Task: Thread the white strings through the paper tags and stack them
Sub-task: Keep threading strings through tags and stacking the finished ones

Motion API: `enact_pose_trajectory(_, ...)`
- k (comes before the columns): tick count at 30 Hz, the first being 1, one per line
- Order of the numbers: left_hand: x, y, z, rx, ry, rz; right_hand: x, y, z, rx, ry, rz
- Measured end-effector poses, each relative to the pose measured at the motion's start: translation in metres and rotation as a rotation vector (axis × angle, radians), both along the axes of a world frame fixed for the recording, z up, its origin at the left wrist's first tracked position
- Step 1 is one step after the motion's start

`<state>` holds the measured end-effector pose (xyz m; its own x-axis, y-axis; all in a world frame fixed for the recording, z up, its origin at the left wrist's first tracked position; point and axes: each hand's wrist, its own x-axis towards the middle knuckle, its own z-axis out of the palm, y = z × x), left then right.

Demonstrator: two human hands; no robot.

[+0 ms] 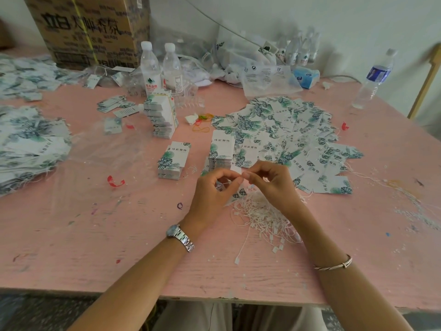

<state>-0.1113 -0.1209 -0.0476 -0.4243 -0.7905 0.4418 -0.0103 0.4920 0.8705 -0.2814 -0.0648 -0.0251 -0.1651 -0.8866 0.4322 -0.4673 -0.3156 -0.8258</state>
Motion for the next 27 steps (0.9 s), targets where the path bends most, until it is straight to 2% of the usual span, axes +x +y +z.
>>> enact_pose_trajectory(7, 0.0002, -0.0001, 0.0013, 0.042, -0.006, -0.110, 0.0012, 0.0020, 0.0015, 0.062, -0.093, 0.064)
enact_pose_trajectory(19, 0.0015, -0.0031, -0.0047, -0.021, 0.002, -0.079, 0.0061, 0.0040, 0.0023, 0.061, -0.105, 0.088)
enact_pose_trajectory(27, 0.0013, -0.0014, -0.0037, 0.005, -0.026, -0.066, 0.0051, 0.0048, 0.0024, 0.077, -0.084, 0.092)
